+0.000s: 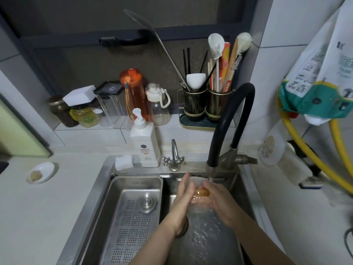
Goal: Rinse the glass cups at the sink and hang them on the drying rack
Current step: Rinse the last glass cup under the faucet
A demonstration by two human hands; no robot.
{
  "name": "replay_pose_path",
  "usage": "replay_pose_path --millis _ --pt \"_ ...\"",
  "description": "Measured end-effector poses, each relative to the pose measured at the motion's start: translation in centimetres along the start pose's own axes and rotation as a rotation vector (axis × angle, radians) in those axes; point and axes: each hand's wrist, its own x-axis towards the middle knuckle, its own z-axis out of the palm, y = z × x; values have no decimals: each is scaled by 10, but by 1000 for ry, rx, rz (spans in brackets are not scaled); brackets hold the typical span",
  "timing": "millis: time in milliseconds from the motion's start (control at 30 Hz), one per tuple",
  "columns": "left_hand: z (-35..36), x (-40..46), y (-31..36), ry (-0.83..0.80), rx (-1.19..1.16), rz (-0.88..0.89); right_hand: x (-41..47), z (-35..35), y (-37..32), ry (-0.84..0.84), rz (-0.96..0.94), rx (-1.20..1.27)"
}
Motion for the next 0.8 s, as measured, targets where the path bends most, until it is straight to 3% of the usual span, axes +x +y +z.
replay_pose_path --millis 133,267,400,467,533,633,800 --pt "5 -2 -1 139 106 123 5 12 -4 -11 36 148" --pt "7 13 15 267 111 68 3 26 -9 11 22 170" --pt "4 23 26 241 217 -105 2 27 -10 -101 128 -71" --pt "2 24 24 226 199 -182 -1 18 -3 -184 45 -403" --pt "1 21 16 236 171 -159 -6 13 2 -233 -50 -537" --pt "4 7 5 195 87 54 -4 7 1 -126 -101 -406" --pt "2 -7 -8 103 200 251 2 8 -2 41 -20 124"
